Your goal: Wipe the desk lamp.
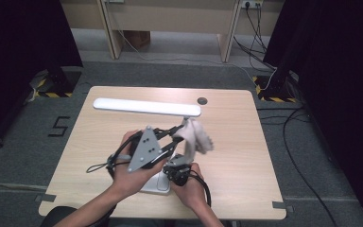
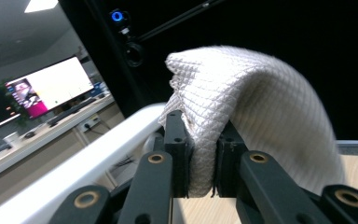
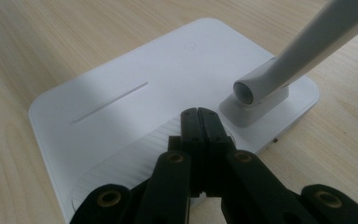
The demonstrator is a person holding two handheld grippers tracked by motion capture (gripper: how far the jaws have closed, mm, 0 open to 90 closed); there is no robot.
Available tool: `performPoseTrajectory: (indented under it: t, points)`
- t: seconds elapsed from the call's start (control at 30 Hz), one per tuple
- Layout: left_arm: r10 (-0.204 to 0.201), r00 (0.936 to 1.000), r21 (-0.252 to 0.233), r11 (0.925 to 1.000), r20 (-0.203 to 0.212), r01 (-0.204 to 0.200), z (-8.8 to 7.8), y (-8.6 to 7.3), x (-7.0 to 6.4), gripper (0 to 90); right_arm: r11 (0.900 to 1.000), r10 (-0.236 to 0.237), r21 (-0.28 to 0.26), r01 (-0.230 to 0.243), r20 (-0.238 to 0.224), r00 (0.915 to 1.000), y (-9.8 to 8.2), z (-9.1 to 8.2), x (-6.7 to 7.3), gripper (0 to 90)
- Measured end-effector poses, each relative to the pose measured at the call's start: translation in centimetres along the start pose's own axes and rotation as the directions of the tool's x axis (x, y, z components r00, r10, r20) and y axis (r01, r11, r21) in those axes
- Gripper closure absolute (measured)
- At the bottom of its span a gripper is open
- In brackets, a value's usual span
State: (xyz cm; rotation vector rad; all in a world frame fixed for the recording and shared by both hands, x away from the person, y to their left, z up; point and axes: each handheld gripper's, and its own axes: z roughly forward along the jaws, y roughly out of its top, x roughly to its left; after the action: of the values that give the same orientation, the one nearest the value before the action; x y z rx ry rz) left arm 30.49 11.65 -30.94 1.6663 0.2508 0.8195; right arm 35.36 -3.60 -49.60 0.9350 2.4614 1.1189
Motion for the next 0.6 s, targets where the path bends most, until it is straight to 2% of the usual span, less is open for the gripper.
performPoseTrajectory:
  t: [0.2,0.37,0.43,0.5,0.6]
  points:
    - [-0.035,0.9975,0.036,0.9987,-0.062,0.037,-4.0,-2.3,1.3,78.7,1.0,-0.001,-0.002,0.001,0.001,1.0,0.0,0.0,0.0,90.0]
    - [-0.073,0.9885,0.063,0.9947,-0.133,0.082,-6.5,-4.5,2.8,78.7,1.0,-0.003,-0.004,0.003,0.002,1.0,0.0,0.0,0.0,90.0]
    - [-0.086,0.982,0.08,0.9917,-0.168,0.101,-7.6,-5.5,3.5,78.7,1.0,0.001,-0.003,-0.001,0.002,1.0,0.0,0.0,0.0,90.0]
    - [-0.109,0.9719,0.091,0.9873,-0.208,0.13,-8.6,-6.6,4.4,78.7,1.0,0.013,0.001,-0.013,0.002,0.9999,0.0,0.0,0.1,90.0]
    - [-0.152,0.9503,0.087,0.9796,-0.272,0.181,-9.9,-8.1,6.0,78.7,1.0,0.011,0.001,-0.011,0.001,0.9999,0.0,0.0,0.0,90.0]
